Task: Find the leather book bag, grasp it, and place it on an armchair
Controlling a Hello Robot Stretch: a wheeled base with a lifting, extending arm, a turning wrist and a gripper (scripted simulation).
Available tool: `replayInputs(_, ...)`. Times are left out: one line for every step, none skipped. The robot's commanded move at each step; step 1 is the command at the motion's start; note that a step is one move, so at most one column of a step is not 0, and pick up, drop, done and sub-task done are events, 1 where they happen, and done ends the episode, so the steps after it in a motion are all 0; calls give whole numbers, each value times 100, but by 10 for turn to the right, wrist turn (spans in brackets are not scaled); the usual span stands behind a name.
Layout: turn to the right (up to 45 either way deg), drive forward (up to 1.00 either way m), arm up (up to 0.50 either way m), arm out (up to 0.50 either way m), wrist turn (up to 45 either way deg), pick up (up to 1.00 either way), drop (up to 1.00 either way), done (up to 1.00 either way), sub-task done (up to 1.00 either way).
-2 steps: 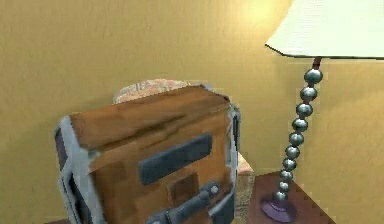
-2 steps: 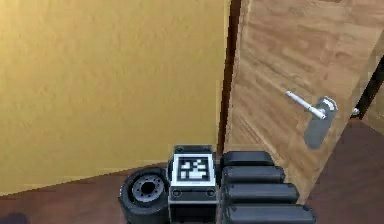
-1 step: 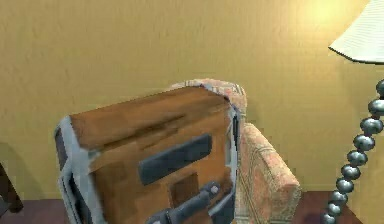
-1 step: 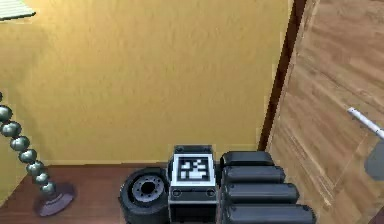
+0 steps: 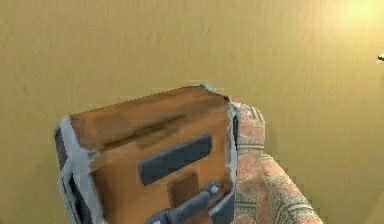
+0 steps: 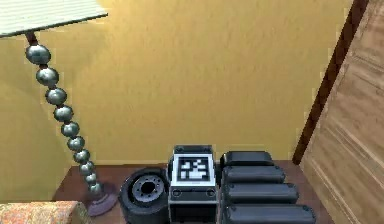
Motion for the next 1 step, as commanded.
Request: replayInputs(-450,0,0,0,0,0,0,0,0)
